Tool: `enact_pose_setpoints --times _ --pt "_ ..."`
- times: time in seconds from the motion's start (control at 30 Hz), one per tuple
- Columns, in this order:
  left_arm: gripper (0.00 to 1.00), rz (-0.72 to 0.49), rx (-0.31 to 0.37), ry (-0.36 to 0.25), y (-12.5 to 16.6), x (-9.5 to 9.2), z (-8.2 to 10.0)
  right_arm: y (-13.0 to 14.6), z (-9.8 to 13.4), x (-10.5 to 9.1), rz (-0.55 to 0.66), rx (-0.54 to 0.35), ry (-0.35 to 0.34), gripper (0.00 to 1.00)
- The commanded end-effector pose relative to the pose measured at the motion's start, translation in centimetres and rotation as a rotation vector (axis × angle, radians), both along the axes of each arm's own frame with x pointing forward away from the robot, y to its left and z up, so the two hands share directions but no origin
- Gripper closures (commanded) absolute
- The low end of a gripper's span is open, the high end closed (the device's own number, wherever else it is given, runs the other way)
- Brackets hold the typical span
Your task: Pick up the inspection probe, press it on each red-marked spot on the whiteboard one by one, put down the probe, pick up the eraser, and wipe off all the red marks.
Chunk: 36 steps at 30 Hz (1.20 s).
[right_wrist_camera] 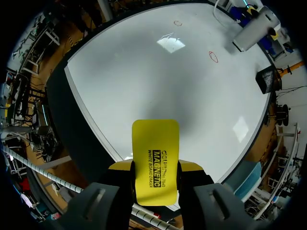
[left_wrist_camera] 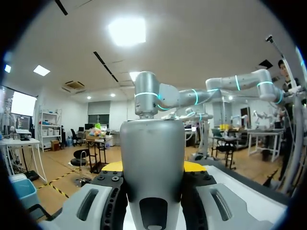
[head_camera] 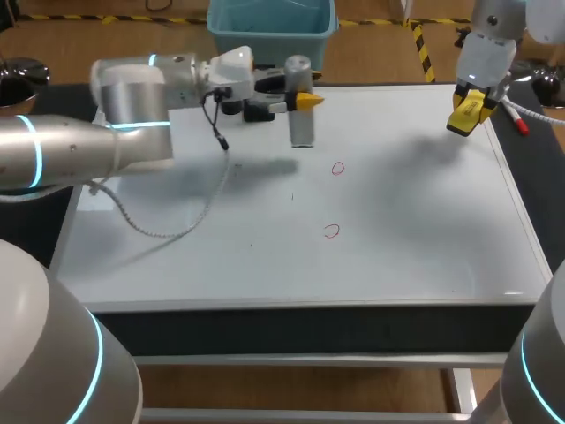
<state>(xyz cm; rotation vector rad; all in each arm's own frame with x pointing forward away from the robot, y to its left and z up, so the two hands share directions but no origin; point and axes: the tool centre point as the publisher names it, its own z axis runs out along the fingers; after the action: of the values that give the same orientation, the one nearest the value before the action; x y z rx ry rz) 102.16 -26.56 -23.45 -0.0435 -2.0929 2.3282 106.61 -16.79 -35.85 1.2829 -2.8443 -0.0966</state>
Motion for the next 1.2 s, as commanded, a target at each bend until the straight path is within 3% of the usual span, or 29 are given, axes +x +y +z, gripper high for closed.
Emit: enact_pose_setpoints --times 0.03,0.4,0.7,1.2 --pt "1.0 -0.068 -0.009 -0.002 -3.2 -0.1 -0.4 -0.1 0.1 0.0 0.002 -0.003 0.0 1.0" --pt "1.0 0.01 0.023 0.007 -5.2 -1.9 -1.6 -0.1 0.1 0.0 0.002 -0.003 0.0 1.0" --pt "1.0 0.026 -0.022 0.005 -6.2 -3.3 -2.2 -0.1 0.1 0.0 0.002 -0.003 0.0 1.0" --pt "1.0 0.004 -0.036 0.01 -6.7 -3.0 -3.9 -0.1 0.1 0.0 0.002 -0.003 0.0 1.0"
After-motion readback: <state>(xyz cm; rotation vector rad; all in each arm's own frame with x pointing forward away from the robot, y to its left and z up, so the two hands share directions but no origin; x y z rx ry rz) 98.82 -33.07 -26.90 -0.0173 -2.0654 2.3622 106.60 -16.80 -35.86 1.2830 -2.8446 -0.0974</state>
